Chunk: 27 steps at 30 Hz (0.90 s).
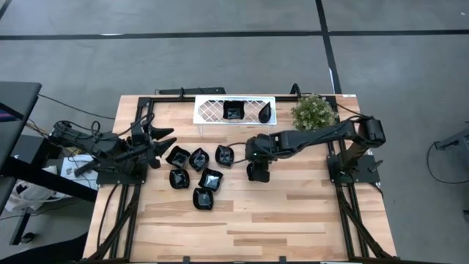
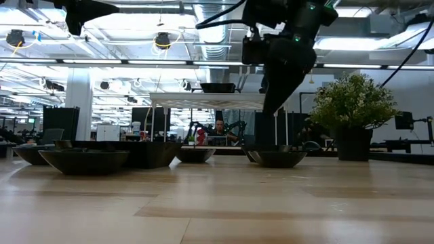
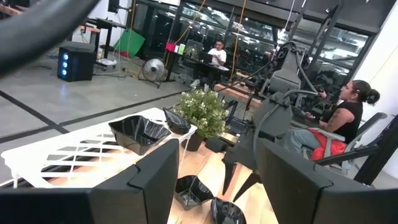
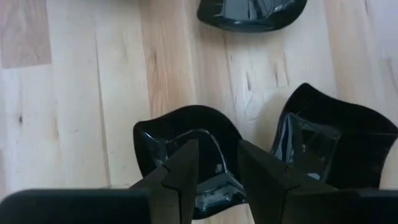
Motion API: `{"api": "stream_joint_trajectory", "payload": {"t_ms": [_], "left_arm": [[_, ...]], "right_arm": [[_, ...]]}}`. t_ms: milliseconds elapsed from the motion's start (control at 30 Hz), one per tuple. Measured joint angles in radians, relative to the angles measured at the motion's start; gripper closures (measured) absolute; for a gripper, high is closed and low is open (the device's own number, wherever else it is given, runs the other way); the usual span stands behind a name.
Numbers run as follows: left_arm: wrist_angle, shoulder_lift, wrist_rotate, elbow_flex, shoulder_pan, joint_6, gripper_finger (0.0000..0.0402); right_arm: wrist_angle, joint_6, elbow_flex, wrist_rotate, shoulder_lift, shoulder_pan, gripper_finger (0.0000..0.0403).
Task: Pick & Place Mini shaped plates
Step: Stack the distorted square plate on top of the distorted square plate on the shelf
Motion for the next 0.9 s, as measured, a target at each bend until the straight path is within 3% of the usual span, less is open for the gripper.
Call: {"api": "stream_joint_trajectory", "payload": {"t_ms": [900], "left_arm": [[0.009, 0.000, 0.001, 0.000, 0.000, 0.000, 0.0187]], "right_arm": [[0.036, 0.059, 0.001, 0.023, 0.000, -0.004, 0.0294]]}}
